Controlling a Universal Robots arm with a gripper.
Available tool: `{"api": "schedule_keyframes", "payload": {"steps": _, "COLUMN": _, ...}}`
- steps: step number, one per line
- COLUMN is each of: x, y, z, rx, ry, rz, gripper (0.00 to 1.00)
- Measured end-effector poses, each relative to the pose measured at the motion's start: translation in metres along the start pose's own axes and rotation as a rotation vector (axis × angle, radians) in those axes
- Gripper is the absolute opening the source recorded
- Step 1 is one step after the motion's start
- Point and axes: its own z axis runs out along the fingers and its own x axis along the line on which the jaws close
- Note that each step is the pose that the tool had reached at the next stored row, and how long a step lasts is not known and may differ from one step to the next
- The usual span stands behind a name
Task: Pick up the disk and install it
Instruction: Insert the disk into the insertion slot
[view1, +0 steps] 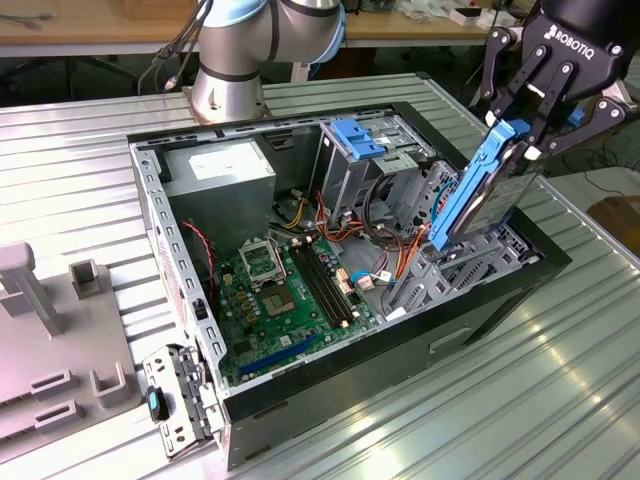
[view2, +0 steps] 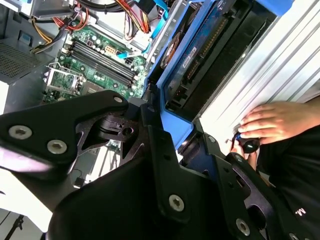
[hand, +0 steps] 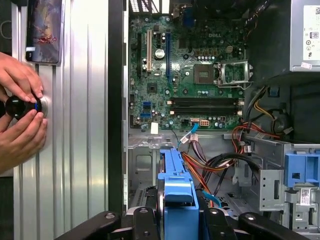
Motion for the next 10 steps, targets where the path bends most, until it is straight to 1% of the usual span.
{"api": "schedule_keyframes", "payload": {"steps": 3, "x": -0.0001, "y": -0.0016, "z": 0.0034, "rx": 0.0000, "ry": -0.0001, "rz": 0.002, "gripper": 0.37}}
{"api": "schedule_keyframes", "payload": {"steps": 7, "x": 0.0000, "y": -0.0018, "z": 0.0068, "rx": -0.0001, "ry": 0.0000, "rz": 0.005, "gripper": 0.37}}
{"api": "schedule_keyframes", "payload": {"steps": 10, "x": 0.0000, "y": -0.0018, "z": 0.0075, "rx": -0.0001, "ry": 0.0001, "rz": 0.005, "gripper": 0.37}}
